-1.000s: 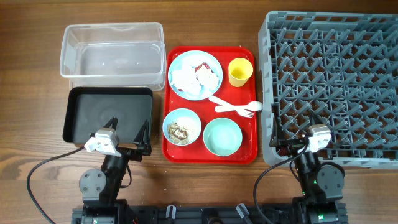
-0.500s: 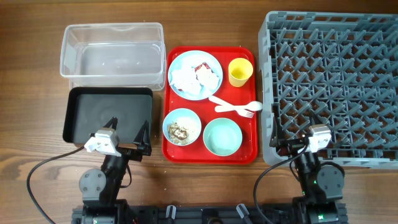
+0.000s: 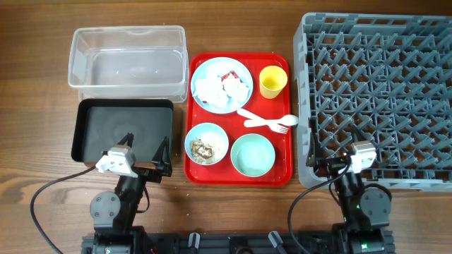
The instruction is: Sort waste into correct bins and load items into the dishwasher rack
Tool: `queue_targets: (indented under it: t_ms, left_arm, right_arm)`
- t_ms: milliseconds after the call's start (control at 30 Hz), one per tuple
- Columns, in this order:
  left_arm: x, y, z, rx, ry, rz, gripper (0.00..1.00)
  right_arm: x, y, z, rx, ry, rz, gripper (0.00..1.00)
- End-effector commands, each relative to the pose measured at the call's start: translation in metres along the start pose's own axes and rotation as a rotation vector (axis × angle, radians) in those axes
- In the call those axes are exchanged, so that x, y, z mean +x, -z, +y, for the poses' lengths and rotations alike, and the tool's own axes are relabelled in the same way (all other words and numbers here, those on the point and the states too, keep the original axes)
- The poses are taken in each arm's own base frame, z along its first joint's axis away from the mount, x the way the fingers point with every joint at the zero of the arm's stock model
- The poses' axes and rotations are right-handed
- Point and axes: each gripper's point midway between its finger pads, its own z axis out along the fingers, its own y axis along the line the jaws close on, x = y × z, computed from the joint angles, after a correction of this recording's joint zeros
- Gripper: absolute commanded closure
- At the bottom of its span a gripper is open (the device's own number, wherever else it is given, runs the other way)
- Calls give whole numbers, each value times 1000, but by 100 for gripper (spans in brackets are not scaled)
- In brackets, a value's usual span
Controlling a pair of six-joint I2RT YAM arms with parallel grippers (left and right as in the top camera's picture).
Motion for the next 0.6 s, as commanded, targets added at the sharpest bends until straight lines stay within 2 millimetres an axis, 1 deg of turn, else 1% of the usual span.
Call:
queue_targets:
  t_ms: [0,133,267,333,400,567]
  left_arm:
    - [2,0,0,3,-19,2,0]
    - [2,0,0,4,-19,1,0]
    - [1,0,0,4,-20,-1,0]
    - [-3,0,-2,13,-25,-17,0]
    - [-10,0,-7,38,-35,-46,0]
    - [-37,5,-20,79,-56,-116,0]
  right_arm:
    - [-5,1,10,-59,5,-23,0]
    - [-4,1,17,-97,5,-19,0]
    - [-8,1,17,-98,7,-29,0]
    - [-15,3,20,-111,13,-44,0]
    - [-27,5,22,-118,18,-68,0]
    - [-62,13,33,-166,86,-133,0]
